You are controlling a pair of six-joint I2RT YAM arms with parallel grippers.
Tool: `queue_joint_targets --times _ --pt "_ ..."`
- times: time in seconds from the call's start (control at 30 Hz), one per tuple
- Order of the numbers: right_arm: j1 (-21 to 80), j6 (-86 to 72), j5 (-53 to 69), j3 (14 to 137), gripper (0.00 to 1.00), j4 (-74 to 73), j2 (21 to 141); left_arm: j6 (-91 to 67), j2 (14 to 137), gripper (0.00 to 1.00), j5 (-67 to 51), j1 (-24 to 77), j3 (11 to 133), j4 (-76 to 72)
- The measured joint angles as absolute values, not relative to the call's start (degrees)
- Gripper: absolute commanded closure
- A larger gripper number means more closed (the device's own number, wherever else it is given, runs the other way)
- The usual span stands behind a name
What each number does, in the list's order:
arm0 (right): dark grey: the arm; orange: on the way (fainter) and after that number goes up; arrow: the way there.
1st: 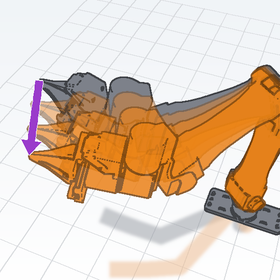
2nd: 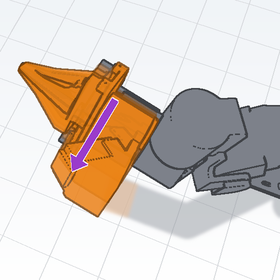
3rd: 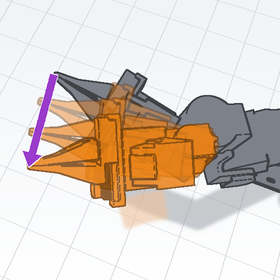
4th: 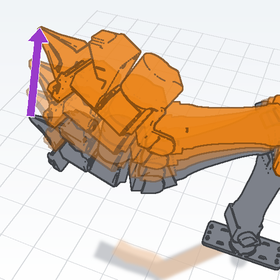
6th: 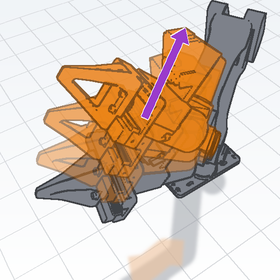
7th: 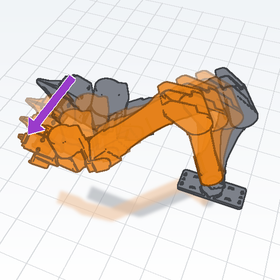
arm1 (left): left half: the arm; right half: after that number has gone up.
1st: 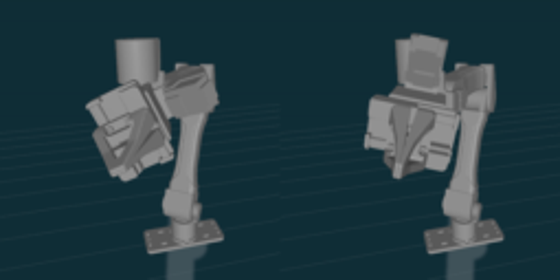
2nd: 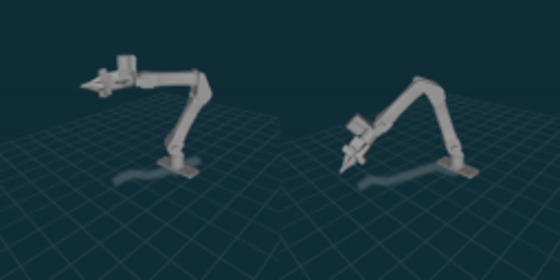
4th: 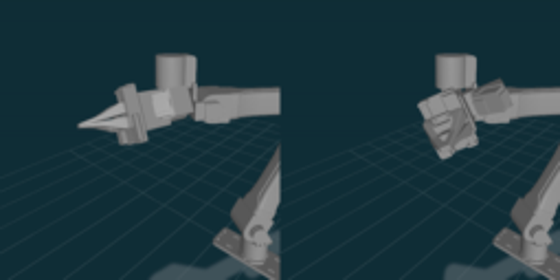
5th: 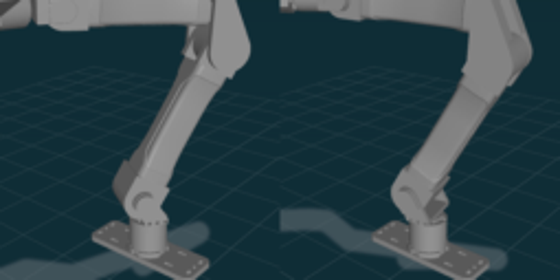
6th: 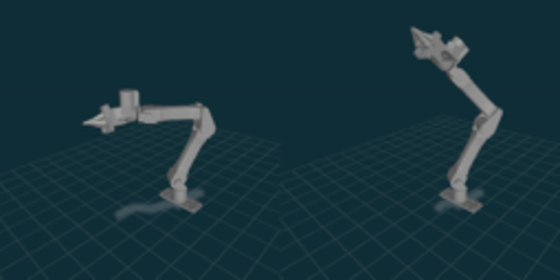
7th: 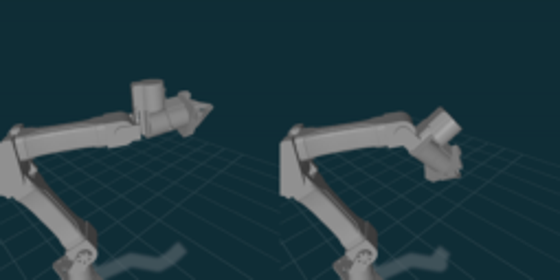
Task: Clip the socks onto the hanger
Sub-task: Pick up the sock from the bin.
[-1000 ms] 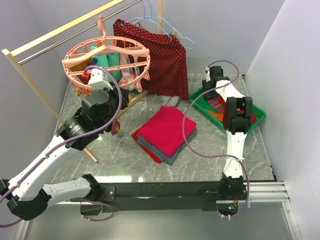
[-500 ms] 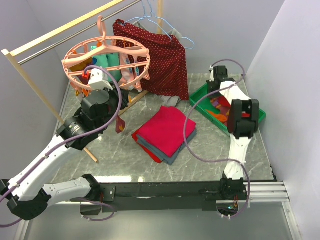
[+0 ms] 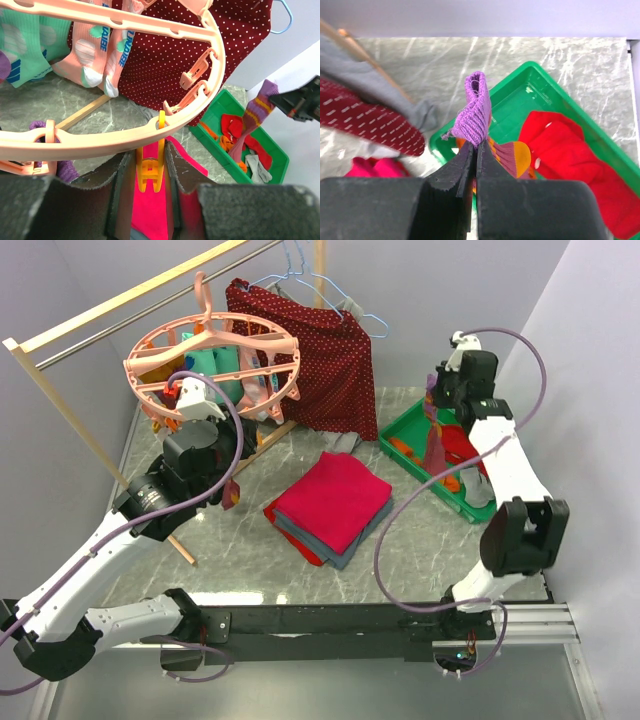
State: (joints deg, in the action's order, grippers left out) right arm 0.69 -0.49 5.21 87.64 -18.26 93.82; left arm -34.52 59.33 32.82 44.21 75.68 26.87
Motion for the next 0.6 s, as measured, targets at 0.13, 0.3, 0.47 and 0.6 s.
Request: queue_joint_targets --times 0.13,0.3,0.47,0.6 --pt "0.69 -1.5 6.68 83.83 1.0 -17.78 88.09 -34.5 59.33 0.99 32.82 44.21 75.68 26.81" --pt "0.69 -1.54 7.11 83.24 1.0 -16.6 80.6 -34.5 59.33 0.99 32.82 44.21 75.68 26.79" --pt "0.69 -2.31 12.05 83.18 1.0 -13.85 72.53 -34.5 59.33 0.99 32.82 44.21 75.68 26.68" --pt "2.31 -5.39 17.1 80.53 1.0 -8.67 66.24 -34.48 59.33 0.99 32.77 44.21 75.68 26.37"
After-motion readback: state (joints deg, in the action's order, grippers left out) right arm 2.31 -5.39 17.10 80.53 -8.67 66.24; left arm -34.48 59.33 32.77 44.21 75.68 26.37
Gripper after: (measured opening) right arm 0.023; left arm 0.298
